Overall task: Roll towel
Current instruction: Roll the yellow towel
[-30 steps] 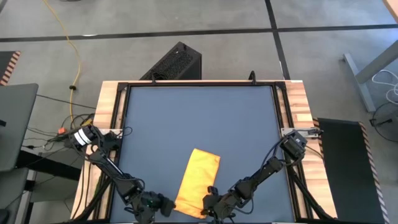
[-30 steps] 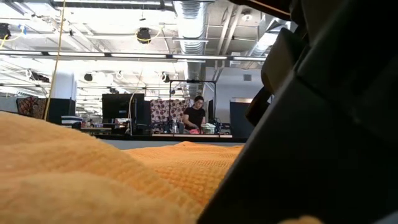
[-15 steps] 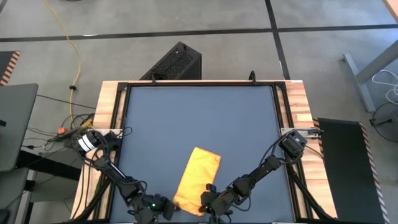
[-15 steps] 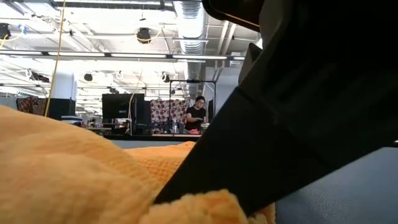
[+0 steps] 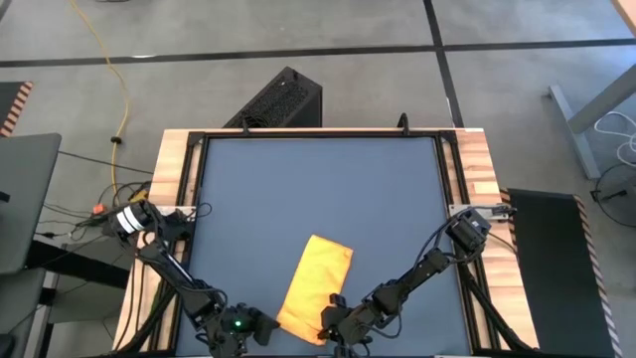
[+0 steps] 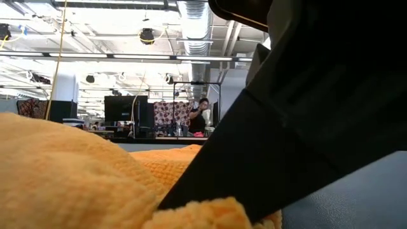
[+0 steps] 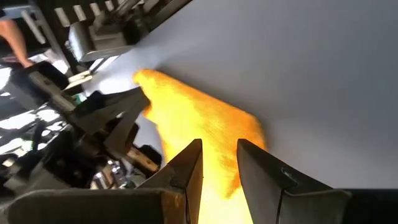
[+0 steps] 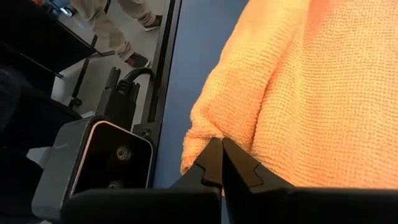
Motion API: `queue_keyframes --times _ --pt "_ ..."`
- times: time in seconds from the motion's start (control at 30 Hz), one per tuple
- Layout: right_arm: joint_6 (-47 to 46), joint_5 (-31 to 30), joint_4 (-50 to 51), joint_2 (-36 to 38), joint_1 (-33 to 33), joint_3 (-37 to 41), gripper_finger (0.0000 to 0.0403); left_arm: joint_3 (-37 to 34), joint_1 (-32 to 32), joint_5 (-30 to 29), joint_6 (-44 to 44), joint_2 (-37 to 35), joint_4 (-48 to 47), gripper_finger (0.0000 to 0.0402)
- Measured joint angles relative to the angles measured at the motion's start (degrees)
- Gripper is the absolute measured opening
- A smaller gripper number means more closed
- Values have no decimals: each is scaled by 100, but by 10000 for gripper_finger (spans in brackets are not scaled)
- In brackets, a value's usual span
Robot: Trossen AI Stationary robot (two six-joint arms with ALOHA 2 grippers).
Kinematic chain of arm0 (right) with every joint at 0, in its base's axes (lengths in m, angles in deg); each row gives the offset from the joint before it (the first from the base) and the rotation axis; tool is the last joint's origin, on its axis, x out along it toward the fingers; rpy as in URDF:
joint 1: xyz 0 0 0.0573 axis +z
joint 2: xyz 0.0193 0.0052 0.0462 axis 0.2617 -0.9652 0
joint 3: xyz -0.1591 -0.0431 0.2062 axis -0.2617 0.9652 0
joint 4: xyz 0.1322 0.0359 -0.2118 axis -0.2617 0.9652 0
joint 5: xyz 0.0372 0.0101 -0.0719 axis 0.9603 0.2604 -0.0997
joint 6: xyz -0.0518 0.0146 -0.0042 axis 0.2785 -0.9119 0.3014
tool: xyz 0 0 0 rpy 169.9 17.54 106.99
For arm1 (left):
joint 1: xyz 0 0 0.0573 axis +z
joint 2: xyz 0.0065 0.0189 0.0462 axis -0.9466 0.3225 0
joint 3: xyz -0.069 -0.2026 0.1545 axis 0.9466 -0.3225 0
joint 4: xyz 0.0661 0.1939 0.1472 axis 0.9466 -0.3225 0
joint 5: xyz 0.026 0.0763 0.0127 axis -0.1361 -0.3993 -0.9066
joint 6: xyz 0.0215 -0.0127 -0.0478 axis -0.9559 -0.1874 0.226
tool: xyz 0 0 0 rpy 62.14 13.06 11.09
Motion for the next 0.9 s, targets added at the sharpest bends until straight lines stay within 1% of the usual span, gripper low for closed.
queue_keyframes --times 0.2,0.47,0.73,0.9 --pt "-207 -17 -21 0 0 0 21 0 -24 249 269 -7 24 89" --pt "-252 -22 -42 0 2 0 21 0 168 239 304 -7 13 89" --pt "-247 -24 -41 0 2 0 21 0 358 235 80 2 -364 89" --pt "-159 -26 -39 0 2 0 21 0 387 638 -39 4 -298 89"
